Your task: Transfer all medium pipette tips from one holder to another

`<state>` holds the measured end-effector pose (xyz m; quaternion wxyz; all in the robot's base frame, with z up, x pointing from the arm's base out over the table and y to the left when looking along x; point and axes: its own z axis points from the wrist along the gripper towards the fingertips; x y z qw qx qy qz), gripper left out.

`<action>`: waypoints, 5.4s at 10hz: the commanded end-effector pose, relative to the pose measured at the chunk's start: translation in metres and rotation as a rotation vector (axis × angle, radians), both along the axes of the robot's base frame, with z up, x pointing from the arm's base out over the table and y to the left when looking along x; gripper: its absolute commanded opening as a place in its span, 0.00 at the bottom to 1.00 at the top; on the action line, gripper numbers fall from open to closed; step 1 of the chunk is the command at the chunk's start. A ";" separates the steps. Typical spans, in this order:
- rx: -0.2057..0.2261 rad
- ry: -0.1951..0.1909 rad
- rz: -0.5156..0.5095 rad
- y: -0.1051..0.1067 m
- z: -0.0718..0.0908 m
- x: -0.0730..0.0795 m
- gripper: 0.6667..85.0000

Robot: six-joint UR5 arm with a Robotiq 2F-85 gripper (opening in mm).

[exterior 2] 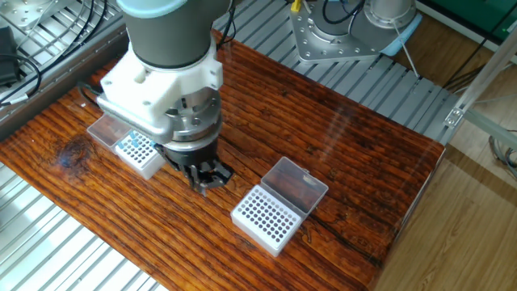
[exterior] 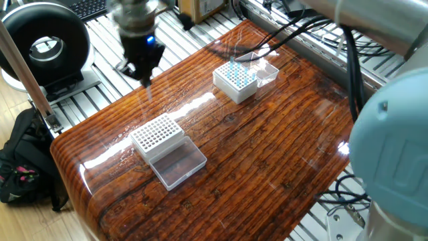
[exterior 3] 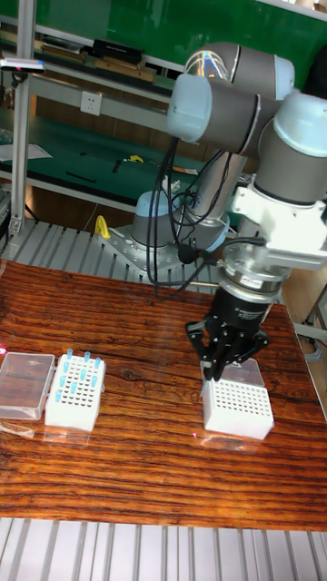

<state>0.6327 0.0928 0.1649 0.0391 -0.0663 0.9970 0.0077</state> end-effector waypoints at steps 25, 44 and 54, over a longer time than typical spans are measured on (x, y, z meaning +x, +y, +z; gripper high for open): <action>-0.055 -0.001 0.251 -0.163 -0.045 -0.009 0.00; -0.100 0.005 0.286 -0.167 -0.063 0.006 0.40; 0.021 0.025 0.057 -0.076 -0.043 0.054 0.00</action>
